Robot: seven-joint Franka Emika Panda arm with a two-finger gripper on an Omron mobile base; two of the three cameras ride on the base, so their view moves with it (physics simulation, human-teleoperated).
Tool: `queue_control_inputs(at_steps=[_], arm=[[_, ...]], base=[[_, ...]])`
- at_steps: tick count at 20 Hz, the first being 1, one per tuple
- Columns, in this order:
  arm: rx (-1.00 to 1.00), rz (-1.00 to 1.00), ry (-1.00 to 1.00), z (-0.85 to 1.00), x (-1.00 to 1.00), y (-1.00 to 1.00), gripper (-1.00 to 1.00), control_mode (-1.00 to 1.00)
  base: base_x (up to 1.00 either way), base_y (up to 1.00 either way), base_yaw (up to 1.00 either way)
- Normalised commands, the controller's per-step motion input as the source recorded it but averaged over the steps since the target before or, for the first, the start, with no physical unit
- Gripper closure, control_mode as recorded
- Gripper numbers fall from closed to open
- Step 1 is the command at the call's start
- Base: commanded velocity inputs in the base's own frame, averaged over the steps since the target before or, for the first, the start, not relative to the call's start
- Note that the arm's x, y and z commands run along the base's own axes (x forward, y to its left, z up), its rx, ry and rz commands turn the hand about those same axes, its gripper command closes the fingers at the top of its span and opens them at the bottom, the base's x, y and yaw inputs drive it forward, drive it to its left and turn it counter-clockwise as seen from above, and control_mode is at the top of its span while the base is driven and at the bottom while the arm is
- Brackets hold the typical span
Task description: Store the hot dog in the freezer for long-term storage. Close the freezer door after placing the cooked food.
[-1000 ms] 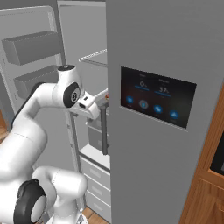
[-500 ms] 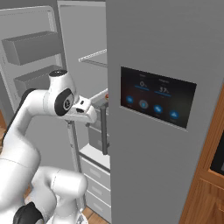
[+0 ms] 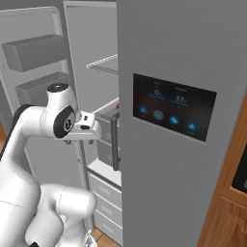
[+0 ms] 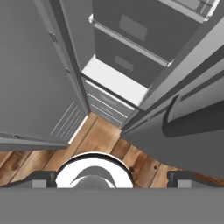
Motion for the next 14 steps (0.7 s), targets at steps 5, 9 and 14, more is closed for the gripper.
queue_control_inputs(at_steps=[5,9,14], arm=[[0.0,0.01,0.01,0.01,-0.25,0.02,-1.0,-1.0],[0.0,-0.04,0.0,0.0,-0.18,0.03,-1.0,-1.0],[0.0,-0.04,0.02,0.0,-0.14,0.0,-1.0,-1.0]], base=[[0.0,0.0,0.0],[0.0,0.0,0.0],[0.0,0.0,0.0]])
